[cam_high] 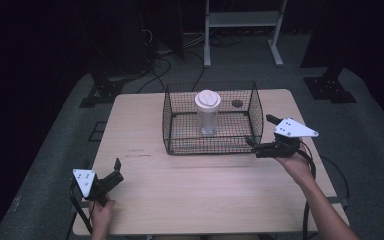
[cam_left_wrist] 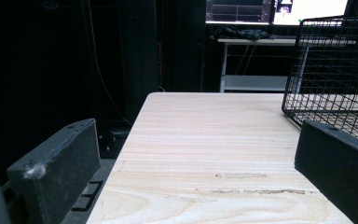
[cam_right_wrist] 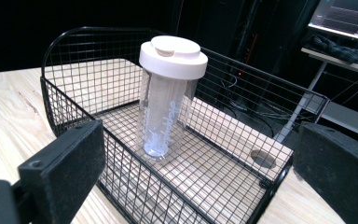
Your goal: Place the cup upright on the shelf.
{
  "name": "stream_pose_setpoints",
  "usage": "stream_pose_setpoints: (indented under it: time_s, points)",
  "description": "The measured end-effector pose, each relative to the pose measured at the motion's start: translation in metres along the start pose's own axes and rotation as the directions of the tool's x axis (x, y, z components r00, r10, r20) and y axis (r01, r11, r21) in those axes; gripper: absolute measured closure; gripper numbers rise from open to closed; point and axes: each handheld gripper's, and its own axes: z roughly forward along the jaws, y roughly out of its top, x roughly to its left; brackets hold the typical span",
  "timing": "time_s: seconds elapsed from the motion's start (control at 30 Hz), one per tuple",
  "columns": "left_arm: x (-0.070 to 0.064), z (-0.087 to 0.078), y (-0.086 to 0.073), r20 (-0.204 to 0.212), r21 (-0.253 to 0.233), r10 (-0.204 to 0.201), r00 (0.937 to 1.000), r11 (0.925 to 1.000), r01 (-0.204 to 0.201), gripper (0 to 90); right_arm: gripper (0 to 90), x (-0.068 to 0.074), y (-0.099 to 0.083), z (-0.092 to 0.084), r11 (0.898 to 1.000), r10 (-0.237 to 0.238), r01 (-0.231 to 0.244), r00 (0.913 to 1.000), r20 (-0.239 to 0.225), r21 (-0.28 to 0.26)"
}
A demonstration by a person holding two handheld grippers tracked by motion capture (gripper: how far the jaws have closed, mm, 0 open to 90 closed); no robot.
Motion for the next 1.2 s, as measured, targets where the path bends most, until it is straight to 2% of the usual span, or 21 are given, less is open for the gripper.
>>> stream_pose_setpoints:
  time_s: [0.43,0.5,1.2]
  points:
    - [0.000,0.000,0.000,-0.002,0.001,0.002,1.0000,1.0000,-0.002,0.0,1.7,0.007,-0.016,-0.011,1.000,0.009,-0.009,0.9999,-0.007,0.010]
    - [0.000,0.000,0.000,0.000,0.002,0.001,1.0000,1.0000,-0.001,0.0,1.7,0.009,-0.019,-0.013,1.000,-0.001,0.001,1.0000,-0.006,0.011]
    - [0.000,0.000,0.000,-0.003,0.002,0.007,1.0000,1.0000,-0.007,0.0,1.7,0.014,-0.045,-0.038,0.999,0.038,-0.038,0.9992,0.012,-0.005]
